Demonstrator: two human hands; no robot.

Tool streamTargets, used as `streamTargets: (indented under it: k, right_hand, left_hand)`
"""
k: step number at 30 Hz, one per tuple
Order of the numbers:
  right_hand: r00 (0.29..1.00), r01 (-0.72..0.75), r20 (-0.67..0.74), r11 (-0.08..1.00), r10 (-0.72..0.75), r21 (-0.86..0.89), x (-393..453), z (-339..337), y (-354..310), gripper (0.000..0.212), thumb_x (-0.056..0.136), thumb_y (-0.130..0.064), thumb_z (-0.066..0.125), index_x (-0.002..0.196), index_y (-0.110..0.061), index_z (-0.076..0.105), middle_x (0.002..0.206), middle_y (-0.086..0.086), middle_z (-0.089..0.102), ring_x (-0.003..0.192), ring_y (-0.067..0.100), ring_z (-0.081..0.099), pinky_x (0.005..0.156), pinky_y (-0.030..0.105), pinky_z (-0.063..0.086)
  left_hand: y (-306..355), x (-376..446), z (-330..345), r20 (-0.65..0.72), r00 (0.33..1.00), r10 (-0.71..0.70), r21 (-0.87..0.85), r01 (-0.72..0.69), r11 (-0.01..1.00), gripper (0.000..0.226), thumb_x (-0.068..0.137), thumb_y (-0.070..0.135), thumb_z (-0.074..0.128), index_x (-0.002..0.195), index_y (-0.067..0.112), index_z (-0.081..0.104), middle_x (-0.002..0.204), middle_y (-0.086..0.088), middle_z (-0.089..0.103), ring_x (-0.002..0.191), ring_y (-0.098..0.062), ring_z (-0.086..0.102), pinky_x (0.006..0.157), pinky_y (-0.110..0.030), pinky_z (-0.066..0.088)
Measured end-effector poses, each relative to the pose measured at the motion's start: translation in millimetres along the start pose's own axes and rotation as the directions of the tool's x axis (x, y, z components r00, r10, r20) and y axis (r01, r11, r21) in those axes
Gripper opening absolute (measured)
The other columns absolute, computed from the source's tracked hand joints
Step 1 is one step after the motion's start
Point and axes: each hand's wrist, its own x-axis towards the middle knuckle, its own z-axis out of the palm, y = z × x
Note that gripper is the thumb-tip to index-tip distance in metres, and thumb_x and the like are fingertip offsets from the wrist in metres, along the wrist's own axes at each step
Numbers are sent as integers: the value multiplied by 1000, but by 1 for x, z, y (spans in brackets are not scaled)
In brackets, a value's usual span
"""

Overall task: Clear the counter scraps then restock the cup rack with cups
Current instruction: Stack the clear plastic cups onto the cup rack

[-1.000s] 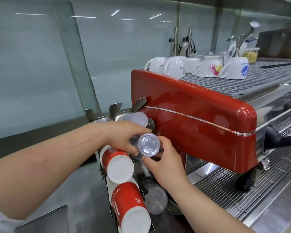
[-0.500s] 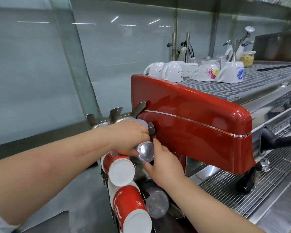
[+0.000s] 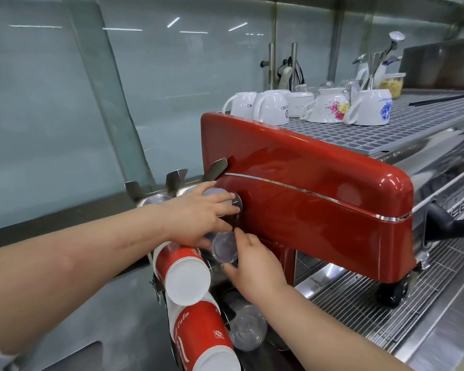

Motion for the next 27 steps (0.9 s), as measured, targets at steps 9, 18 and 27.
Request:
streamTargets:
  k: [9, 18, 27]
  right_hand:
    - [999, -18, 43, 998, 20, -56, 13, 14, 2, 77, 92, -37, 58, 153, -16, 16, 146, 8, 41, 121, 30, 56, 91, 41, 51]
    - [997, -12, 72, 997, 18, -77, 19, 10, 1, 76, 90, -36, 62, 150, -16, 20, 142, 10, 43, 117, 33, 58, 88, 42, 52]
    - [979, -12, 202, 993, 35, -115, 15, -10, -2, 65, 86, -30, 62, 141, -14, 31, 134, 15, 47, 117, 35, 56, 87, 39, 49]
  left_hand:
    - [-10, 3, 20, -60, 998, 18, 60, -14, 998, 39, 75, 48, 67, 113, 43, 68, 155, 5, 36, 147, -31, 19, 114, -60, 15]
    - [-11, 4, 22, -97, 995, 27, 154, -12, 988, 35, 72, 49, 67, 106, 42, 71, 149, 5, 46, 142, -30, 32, 109, -59, 28]
    - [0, -6, -1, 42, 998, -41, -22, 42, 999, 36, 92, 34, 51, 124, 45, 61, 161, 5, 24, 151, -27, 9, 116, -55, 11]
